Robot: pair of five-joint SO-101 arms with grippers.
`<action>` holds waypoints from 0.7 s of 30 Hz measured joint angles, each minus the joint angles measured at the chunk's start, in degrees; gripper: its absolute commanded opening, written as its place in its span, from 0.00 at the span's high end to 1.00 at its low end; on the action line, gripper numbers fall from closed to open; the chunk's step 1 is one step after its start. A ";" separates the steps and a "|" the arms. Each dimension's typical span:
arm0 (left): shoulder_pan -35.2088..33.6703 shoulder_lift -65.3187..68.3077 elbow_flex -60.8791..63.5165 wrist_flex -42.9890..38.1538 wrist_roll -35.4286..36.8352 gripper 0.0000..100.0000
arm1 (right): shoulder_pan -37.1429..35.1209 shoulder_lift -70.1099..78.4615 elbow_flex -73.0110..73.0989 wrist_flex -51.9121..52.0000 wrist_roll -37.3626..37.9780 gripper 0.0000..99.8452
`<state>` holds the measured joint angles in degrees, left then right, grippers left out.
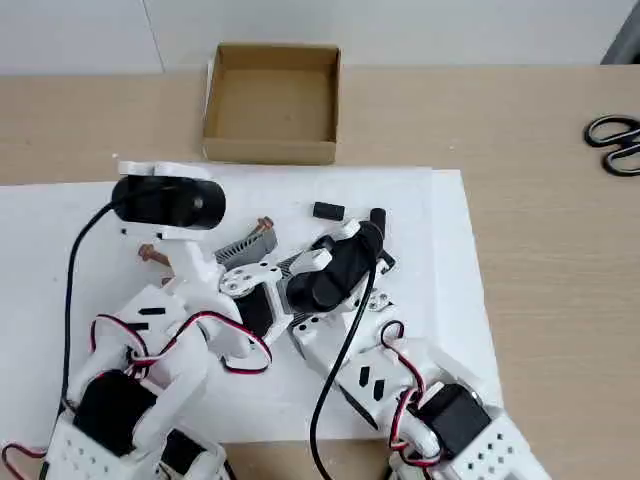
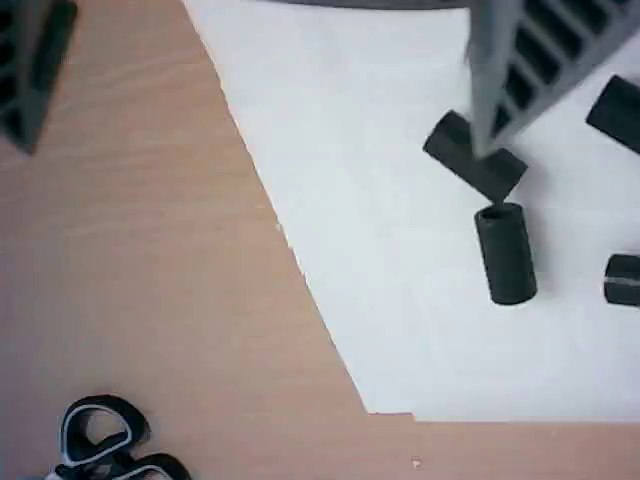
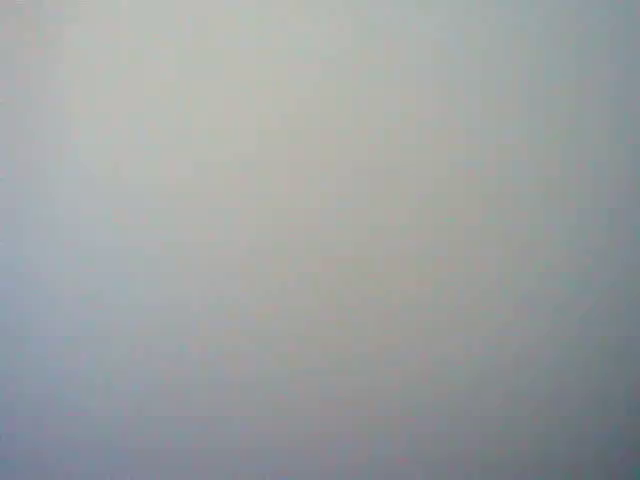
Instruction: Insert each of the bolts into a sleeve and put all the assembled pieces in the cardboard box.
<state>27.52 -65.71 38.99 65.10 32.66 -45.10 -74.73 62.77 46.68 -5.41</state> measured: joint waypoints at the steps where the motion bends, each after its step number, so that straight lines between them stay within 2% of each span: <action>1: -1.14 0.00 0.18 -0.26 0.00 0.83 | 0.00 0.35 0.09 0.00 0.00 1.00; 7: -8.88 -0.18 0.88 -1.49 0.00 1.00 | 1.93 1.05 0.35 0.26 0.18 1.00; 18: -10.99 -0.18 8.62 -1.58 -0.09 0.99 | 2.46 1.14 -1.23 0.26 0.18 1.00; 21: -11.08 -0.18 11.25 -1.58 -0.09 0.99 | 4.22 1.58 -2.02 -2.81 0.18 1.00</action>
<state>16.44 -65.89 50.24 63.52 32.57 -40.88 -73.14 60.75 43.87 -5.23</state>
